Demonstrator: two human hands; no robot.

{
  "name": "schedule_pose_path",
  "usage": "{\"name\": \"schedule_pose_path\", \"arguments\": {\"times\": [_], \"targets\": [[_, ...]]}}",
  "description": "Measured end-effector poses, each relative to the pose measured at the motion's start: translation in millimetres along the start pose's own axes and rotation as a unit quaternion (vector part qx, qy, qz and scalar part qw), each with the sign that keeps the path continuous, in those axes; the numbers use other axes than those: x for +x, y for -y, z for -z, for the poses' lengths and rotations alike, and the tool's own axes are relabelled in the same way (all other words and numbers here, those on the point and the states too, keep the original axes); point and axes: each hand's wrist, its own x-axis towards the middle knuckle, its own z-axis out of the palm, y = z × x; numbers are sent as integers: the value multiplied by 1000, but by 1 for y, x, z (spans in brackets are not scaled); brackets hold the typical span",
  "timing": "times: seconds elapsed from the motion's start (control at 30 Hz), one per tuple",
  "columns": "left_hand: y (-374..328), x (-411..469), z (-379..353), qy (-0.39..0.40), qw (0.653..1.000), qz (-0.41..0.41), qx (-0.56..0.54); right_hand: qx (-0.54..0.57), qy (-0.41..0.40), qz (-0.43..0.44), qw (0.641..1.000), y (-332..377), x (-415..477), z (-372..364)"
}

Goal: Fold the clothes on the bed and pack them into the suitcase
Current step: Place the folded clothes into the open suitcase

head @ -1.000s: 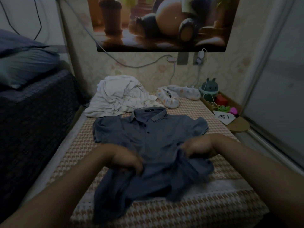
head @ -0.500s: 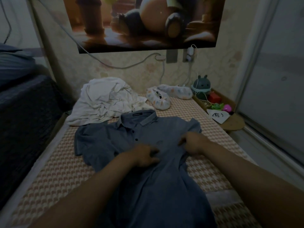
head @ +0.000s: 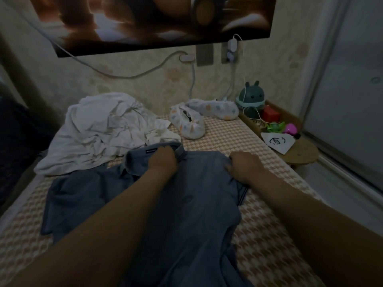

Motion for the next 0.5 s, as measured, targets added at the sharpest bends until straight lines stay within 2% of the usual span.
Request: {"name": "schedule_pose_path", "arguments": {"times": [0.07,0.1,0.17,0.23,0.3,0.4,0.43,0.5], "targets": [[0,13,2,-64,997,-16,-37,103,-19,27,994,-3,6,0],[1,19,4,-122,989,-23,-74,139,-49,31,989,-5,9,4],[1,32,16,-228,957,-5,-180,127,-115,20,985,-15,13,10],[0,48,23,-257,943,8,-213,53,-134,-16,989,-26,13,13],[-4,58,20,-179,962,-37,-204,-28,-128,-51,990,-31,9,13],[-8,54,6,18,970,-109,-217,-125,-139,-47,981,-18,9,14],[-6,51,3,40,968,-125,-213,-150,-122,-26,981,-9,12,18],[2,44,4,-9,962,-155,-225,-144,-102,46,983,17,20,24]]}}
